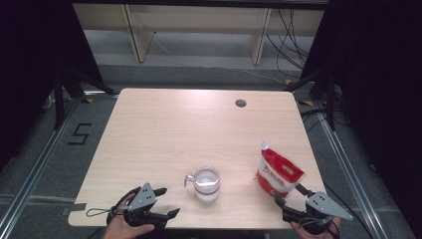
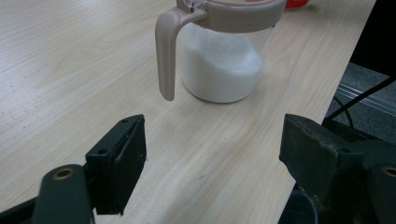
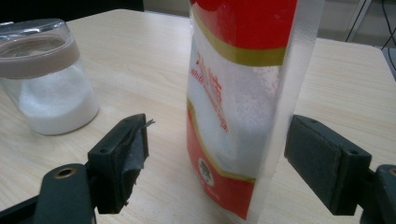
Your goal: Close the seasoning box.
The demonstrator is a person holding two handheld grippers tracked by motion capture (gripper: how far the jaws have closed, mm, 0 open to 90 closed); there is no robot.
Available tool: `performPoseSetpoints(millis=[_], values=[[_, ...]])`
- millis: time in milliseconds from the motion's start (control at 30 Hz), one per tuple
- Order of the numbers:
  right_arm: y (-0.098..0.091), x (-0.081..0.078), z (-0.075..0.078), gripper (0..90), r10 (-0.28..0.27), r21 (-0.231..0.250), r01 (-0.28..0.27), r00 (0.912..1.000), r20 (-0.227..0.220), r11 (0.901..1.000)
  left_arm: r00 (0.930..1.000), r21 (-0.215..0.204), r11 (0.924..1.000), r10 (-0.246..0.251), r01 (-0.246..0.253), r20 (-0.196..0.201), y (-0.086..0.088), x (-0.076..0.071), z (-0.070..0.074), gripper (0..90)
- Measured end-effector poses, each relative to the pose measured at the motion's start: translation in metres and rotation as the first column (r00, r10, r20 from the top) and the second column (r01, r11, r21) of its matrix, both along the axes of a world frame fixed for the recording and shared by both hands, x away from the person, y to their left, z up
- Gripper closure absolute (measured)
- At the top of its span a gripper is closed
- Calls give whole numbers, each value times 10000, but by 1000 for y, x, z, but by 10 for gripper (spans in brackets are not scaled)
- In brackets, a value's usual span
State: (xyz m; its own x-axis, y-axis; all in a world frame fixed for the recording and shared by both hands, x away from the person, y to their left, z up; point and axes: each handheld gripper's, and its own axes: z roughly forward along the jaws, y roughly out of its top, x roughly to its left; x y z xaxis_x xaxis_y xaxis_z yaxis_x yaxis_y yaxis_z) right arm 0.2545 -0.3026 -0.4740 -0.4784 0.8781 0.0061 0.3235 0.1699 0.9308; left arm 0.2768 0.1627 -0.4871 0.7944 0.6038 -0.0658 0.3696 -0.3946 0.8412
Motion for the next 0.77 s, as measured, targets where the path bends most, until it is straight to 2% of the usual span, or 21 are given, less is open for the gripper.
performPoseSetpoints(millis=[33,100,233,267,300,333,367,400,567,600,667,700,767], values=[[-1,0,0,223,-42,-111,44,9999,128,9999,10000,-1,10000,-45,45,-18,0,0,0,227],[1,-1,0,221,-33,72,34,9999,-126,10000,9999,12,9999,-109,109,-114,0,0,0,227],[1,-1,0,220,-52,130,55,9998,-165,9999,10000,-29,10000,-49,49,-31,0,0,0,227],[0,0,0,219,8,56,-7,9999,-161,10000,10000,269,9996,-86,85,38,2,1,0,227],[0,0,-1,219,54,24,-53,9999,-127,10000,10000,42,10000,-35,35,-11,1,1,0,227],[1,0,-1,218,-9,28,10,9999,-136,10000,10000,42,10000,-34,34,-14,1,1,0,227],[1,0,-1,217,8,51,-7,9998,-173,10000,10000,220,9997,-53,53,30,2,1,0,227],[1,0,-1,217,5,60,-4,9999,-162,10000,10000,-22,10000,-21,21,-87,1,1,-1,227],[0,1,-1,215,147,-87,-149,9997,-186,9999,10000,82,10000,-15,15,-56,1,1,-1,227],[0,1,-1,214,59,-14,-59,10000,-69,10000,10000,82,10000,-15,15,-56,1,1,-1,227],[0,1,-1,213,32,31,-32,10000,-65,10000,10000,-33,10000,24,-24,-4,0,1,-1,226],[0,2,-2,213,89,56,-88,9999,-57,9999,9997,241,9995,-190,186,153,2,2,0,226],[0,1,-1,213,43,-35,-44,9999,-98,10000,10000,76,10000,0,0,20,1,1,-1,225]])
